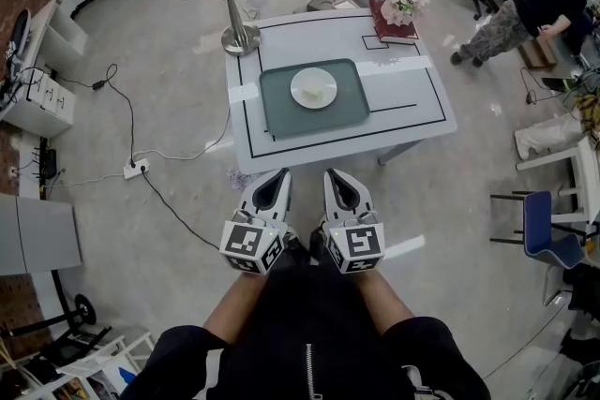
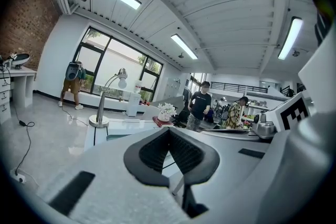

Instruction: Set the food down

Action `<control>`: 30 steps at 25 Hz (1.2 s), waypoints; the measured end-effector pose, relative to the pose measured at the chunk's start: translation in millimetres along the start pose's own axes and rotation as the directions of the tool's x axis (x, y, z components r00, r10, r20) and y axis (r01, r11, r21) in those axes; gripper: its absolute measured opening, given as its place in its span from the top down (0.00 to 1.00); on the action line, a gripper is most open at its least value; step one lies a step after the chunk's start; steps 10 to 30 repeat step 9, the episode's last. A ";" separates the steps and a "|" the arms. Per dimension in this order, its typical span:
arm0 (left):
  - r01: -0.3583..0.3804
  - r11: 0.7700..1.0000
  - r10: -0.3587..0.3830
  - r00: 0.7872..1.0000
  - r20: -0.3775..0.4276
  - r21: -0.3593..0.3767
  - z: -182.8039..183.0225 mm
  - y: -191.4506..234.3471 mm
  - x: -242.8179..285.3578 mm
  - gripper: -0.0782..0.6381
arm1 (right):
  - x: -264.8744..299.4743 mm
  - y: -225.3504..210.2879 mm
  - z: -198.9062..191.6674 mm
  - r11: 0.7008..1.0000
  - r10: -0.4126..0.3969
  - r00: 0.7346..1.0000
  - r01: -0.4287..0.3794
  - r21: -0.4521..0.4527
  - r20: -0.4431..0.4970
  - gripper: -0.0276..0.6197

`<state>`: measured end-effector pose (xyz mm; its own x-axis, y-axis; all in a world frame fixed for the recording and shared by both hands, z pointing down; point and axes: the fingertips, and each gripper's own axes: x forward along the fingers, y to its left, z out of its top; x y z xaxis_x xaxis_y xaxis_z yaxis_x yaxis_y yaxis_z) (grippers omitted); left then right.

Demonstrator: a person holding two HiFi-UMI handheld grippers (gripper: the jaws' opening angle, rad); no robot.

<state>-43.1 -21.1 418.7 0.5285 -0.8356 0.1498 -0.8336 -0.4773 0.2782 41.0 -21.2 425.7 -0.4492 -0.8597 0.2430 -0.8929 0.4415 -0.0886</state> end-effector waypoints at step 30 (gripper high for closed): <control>0.008 1.000 -0.008 1.000 -0.002 0.004 -0.2 -1.5 3.7 0.88 | 0.8 -2.2 0.3 1.000 -0.002 1.000 0.002 -0.005 -0.004 0.95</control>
